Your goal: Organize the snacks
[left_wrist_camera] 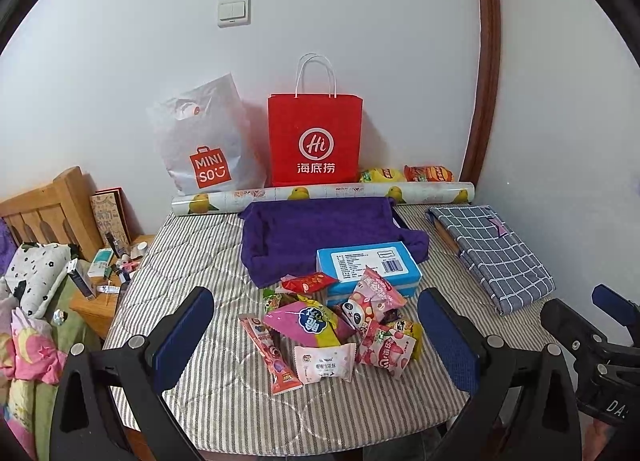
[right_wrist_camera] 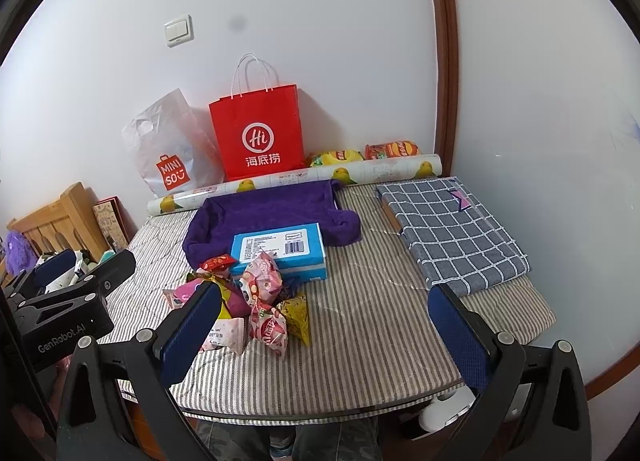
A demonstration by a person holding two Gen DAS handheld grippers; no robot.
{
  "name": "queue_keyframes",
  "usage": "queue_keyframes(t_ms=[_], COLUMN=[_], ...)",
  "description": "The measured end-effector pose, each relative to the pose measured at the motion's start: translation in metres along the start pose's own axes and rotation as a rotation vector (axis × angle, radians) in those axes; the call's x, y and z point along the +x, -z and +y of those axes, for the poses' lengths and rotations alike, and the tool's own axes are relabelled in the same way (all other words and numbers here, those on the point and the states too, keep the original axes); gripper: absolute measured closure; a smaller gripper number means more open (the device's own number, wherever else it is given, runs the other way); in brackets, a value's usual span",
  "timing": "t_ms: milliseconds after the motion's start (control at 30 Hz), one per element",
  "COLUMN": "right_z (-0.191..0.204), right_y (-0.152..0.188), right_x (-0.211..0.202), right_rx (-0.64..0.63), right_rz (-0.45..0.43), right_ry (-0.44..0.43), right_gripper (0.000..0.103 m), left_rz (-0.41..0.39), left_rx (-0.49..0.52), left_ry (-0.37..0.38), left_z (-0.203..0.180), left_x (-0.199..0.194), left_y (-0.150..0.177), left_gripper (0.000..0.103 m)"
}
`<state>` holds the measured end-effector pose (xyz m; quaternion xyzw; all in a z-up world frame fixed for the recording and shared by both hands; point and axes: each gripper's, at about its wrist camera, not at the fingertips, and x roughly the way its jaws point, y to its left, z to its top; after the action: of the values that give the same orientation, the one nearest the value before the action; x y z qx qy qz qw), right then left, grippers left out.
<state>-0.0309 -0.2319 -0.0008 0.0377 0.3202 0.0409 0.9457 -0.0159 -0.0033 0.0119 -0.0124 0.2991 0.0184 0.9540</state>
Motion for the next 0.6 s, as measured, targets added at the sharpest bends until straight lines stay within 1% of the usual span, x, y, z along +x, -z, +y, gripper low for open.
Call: queue_keyframes(t_ms=[600], right_z=[0.0001], right_y=[-0.0016], right_x=[-0.0023], right_rx=[-0.002], right_rz=[-0.003], right_ry=[-0.003], right_gripper=[0.001], left_rz=[-0.009], left_rx=[0.003], left_ry=[0.001], left_z=[-0.0059], left_x=[-0.0033], left_y=[0.003], left_gripper=[0.0])
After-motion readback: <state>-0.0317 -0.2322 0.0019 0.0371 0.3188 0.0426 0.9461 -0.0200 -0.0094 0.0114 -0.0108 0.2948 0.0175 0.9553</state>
